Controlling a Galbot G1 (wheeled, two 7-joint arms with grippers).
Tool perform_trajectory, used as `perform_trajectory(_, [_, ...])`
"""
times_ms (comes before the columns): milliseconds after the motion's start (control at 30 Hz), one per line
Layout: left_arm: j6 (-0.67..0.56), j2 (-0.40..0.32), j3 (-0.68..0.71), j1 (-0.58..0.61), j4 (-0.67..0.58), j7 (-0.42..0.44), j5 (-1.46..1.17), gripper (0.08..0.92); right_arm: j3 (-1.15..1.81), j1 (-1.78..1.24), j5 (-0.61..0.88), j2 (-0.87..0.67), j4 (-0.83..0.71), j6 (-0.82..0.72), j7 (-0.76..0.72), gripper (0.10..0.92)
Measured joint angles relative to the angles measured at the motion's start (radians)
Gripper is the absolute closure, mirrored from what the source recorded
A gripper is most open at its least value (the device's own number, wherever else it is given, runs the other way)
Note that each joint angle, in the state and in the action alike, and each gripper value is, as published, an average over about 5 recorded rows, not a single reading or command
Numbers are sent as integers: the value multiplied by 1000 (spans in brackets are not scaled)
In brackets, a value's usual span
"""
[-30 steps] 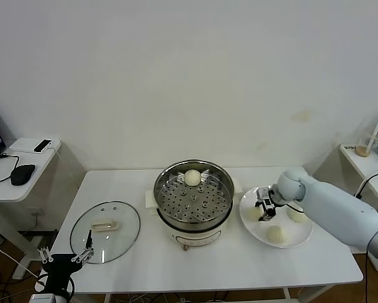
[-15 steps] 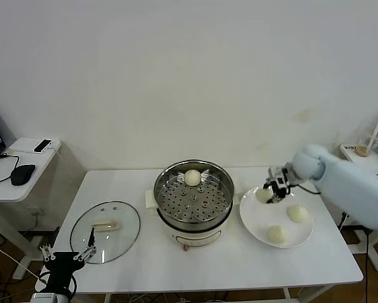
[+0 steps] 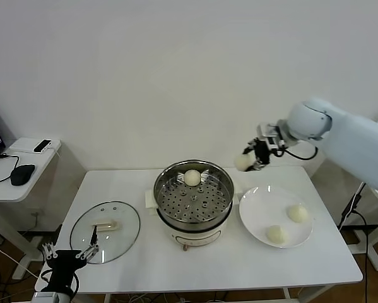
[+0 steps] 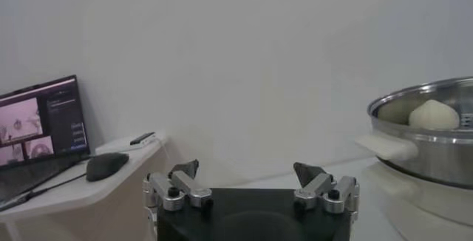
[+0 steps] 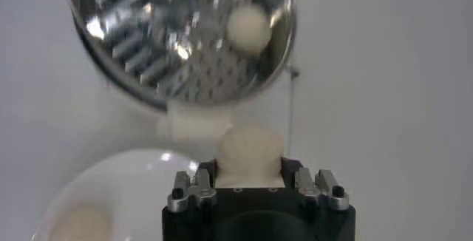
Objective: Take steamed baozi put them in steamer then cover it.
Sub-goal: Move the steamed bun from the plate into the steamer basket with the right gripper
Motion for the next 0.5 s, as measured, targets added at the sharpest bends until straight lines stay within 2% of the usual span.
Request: perform_trajectory(500, [0, -19, -19, 1, -11, 0, -3, 177, -55, -74, 132, 280, -105, -143, 121, 465])
